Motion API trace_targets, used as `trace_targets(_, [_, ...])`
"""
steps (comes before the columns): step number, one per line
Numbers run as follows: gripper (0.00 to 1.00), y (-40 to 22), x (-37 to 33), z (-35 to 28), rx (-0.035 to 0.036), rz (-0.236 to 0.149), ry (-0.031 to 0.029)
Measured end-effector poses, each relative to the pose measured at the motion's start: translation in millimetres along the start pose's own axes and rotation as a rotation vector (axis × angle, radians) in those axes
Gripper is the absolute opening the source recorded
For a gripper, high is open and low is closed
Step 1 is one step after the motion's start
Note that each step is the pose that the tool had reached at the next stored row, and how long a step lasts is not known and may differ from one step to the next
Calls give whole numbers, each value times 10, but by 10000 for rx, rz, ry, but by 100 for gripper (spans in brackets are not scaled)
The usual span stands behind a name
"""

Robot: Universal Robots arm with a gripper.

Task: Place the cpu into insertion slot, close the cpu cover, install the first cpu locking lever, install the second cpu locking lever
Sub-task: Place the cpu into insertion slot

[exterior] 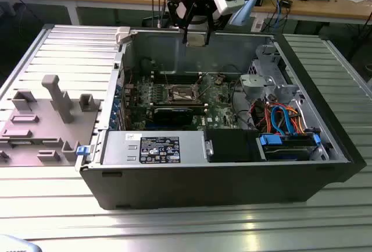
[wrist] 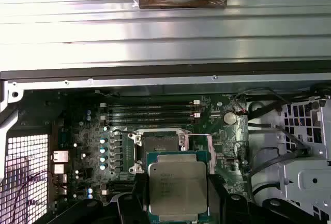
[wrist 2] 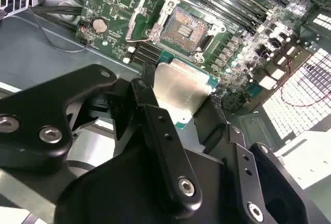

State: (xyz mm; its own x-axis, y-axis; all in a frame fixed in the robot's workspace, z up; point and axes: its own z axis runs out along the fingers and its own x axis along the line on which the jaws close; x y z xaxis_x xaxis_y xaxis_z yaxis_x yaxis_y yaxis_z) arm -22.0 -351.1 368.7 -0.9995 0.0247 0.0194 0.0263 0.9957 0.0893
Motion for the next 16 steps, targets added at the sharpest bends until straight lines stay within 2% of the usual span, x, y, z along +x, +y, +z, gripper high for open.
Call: trace_targets(16, [55,-4,12,45,0,1,0])
